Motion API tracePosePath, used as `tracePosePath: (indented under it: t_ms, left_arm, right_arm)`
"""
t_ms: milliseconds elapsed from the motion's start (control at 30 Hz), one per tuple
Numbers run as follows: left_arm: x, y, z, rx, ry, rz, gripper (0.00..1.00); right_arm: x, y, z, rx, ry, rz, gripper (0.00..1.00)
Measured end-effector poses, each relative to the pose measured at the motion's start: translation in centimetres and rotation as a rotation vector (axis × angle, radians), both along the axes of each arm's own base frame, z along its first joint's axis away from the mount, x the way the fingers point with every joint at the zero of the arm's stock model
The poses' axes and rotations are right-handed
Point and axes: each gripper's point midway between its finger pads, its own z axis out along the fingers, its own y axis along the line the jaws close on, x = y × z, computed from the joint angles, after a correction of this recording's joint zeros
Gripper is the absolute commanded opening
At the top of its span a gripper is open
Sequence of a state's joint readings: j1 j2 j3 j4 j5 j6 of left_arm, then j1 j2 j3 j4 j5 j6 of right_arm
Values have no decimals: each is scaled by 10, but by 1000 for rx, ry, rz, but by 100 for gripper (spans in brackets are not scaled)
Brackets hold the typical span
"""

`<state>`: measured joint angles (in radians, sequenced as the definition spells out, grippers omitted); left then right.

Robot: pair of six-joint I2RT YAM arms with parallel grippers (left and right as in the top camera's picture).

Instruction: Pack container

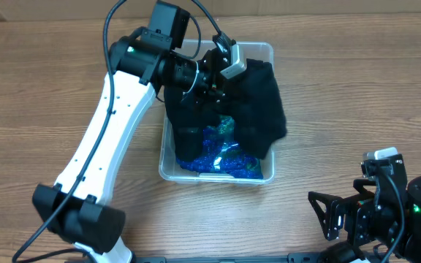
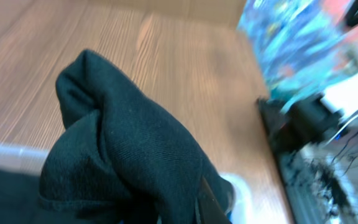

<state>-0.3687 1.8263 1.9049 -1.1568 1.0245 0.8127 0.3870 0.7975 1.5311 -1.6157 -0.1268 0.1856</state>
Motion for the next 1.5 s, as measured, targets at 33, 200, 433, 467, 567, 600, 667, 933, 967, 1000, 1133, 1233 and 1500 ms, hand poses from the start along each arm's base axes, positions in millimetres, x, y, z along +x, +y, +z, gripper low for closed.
tracePosePath:
  t_ms: [33, 200, 433, 467, 567, 600, 667, 933, 967, 1000, 1133, 1233, 1500]
  left_arm:
    - [4, 2, -10, 27, -6, 2, 4]
    - [17, 23, -72, 210, 18, -16, 4]
    - [58, 28, -103, 307, -160, 0, 45]
    - [65, 27, -104, 308, -180, 14, 88]
    - [109, 17, -95, 263, -261, 150, 100]
    - [122, 17, -92, 263, -269, 212, 100]
    - [152, 22, -82, 275, -307, 364, 100]
    - [173, 76, -18, 538, -277, 951, 100]
    - [156, 82, -10, 546, -217, 972, 100]
    - [135, 95, -2, 561, -153, 997, 100]
    - [50, 157, 34, 541, 93, 1020, 100]
    - [7, 206, 60, 449, 175, 1097, 100]
    - [-154, 226, 33, 308, 75, 1121, 100]
  right_arm:
    - [0, 0, 0, 0, 0, -1, 100]
    - [0, 0, 0, 0, 0, 0, 100]
    - [0, 0, 0, 0, 0, 0, 100]
    - [0, 0, 0, 0, 0, 0, 100]
    - [0, 0, 0, 0, 0, 0, 100]
    - [0, 0, 0, 0, 1, -1, 100]
    - [0, 0, 0, 1, -1, -1, 100]
    - [0, 0, 0, 0, 0, 0, 100]
    - [0, 0, 0, 1, 0, 0, 100]
    - [0, 0, 0, 1, -1, -1, 100]
    - [0, 0, 0, 0, 0, -1, 100]
    - [0, 0, 0, 0, 0, -1, 100]
    - [0, 0, 0, 0, -1, 0, 100]
